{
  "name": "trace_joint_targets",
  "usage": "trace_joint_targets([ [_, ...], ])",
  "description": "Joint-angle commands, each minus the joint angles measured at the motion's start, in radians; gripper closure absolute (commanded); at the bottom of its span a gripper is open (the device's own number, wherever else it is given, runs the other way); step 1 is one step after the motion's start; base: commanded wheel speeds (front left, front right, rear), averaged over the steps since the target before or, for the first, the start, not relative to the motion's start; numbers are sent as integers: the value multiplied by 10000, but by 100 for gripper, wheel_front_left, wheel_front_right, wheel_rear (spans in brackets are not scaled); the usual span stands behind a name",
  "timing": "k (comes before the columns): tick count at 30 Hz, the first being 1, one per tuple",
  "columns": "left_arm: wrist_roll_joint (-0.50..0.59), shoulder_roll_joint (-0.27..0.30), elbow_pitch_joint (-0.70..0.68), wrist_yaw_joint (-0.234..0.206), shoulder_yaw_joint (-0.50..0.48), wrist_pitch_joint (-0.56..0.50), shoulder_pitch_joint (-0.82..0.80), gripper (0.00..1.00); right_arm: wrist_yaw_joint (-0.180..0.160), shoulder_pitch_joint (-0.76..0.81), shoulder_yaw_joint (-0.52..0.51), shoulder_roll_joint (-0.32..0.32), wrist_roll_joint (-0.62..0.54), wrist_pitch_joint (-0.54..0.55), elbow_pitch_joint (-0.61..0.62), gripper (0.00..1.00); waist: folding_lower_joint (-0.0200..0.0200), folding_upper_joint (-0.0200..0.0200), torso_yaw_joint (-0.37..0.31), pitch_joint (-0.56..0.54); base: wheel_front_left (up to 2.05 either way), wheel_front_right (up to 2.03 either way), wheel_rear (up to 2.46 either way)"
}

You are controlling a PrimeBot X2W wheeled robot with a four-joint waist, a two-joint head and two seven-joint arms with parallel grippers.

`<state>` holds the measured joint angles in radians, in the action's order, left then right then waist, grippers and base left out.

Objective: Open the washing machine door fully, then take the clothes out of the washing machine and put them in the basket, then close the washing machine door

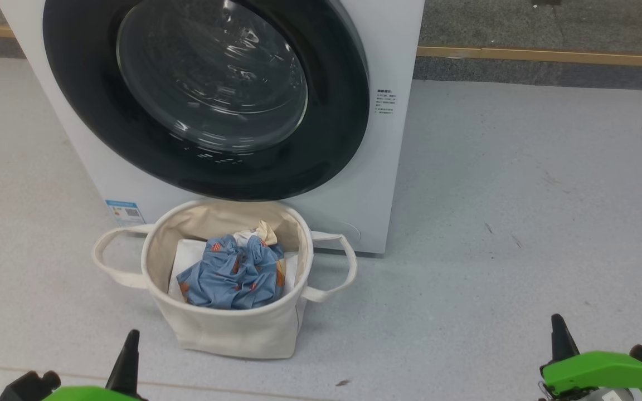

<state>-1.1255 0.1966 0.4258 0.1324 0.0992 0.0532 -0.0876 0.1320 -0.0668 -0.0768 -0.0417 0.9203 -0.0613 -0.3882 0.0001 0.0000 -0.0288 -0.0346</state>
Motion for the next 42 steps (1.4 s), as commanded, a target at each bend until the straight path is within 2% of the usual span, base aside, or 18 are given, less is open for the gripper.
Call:
trace_joint_targets([
  [1,-180,78,-392,-9,-369,-51,-355,100,-7,-460,78,-69,250,90,414,100,-1,0,5,6,0,0,0],
  [42,-3566,-1046,-1422,-15,-1656,-1229,-246,100,-12,-425,-251,-81,5081,1297,1157,100,0,0,211,276,0,0,0],
])
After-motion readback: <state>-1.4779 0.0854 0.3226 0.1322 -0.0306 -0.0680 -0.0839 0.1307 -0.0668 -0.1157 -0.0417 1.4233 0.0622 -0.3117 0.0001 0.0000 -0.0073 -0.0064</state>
